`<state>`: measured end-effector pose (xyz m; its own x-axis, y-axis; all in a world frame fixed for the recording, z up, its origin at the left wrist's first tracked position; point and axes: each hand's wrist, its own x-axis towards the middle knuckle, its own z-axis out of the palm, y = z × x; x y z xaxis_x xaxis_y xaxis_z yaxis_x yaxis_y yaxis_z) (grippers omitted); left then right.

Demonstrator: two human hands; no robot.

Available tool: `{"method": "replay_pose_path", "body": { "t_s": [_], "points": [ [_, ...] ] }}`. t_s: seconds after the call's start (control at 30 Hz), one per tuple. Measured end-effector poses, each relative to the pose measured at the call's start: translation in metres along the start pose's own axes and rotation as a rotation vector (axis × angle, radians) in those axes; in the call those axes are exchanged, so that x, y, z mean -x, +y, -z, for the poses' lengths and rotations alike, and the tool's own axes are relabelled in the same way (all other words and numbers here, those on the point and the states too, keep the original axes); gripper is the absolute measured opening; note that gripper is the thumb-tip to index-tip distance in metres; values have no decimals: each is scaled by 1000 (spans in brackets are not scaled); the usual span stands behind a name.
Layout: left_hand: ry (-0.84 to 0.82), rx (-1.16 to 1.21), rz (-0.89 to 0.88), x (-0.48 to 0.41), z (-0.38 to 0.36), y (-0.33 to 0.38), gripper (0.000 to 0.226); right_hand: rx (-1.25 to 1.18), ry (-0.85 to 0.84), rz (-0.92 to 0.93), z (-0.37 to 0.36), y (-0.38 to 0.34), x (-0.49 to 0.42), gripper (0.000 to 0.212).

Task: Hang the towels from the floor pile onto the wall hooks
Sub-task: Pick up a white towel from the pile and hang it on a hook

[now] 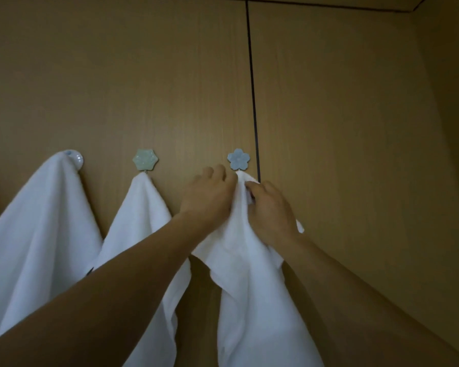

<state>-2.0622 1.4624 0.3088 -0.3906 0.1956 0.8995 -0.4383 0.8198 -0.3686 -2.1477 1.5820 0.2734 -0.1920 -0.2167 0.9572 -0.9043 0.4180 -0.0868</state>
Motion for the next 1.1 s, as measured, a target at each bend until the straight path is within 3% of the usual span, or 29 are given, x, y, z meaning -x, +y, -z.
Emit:
{"method": "replay_pose_path", "body": {
  "t_s": [0.07, 0.13, 0.2, 0.27, 0.37, 0.47, 0.6, 0.77, 0.83, 0.93, 1.1],
  "points": [
    [-127, 255, -36, 7, -3, 2, 30, -120, 18, -51, -4, -1, 5, 44],
    [-149, 542, 74, 8, 1, 5, 16, -219, 27, -105, -5, -1, 6, 55],
    [-133, 718, 190, 4, 6, 8, 24, -238, 10, -147, -5, -1, 4, 58],
    [-187, 716, 232, -1, 11, 11, 16, -151, -20, -139, -5, -2, 2, 58],
    [-236, 584, 292, -2, 13, 16, 52, -65, -14, -140, -4, -2, 1, 59],
    [-152, 567, 294, -1, 12, 24, 38, -44, 4, -161, -3, -6, -1, 49],
    [-209, 900, 420, -3, 16, 25, 13, -153, -45, -285, 6, -13, -10, 19],
    [-287, 1367, 696, 24, 7, 18, 24, -532, -266, -520, 17, -7, -2, 24],
    [-214, 1376, 668, 41, -2, 25, 21, -501, -274, -489, 11, -4, 11, 26],
    [-21, 1135, 588, 60, -11, 40, 17, -453, -155, -413, 1, 4, 36, 28],
    [64, 962, 536, 91, -21, 61, 50, -425, -110, -401, -6, 18, 81, 33]
  ]
}}
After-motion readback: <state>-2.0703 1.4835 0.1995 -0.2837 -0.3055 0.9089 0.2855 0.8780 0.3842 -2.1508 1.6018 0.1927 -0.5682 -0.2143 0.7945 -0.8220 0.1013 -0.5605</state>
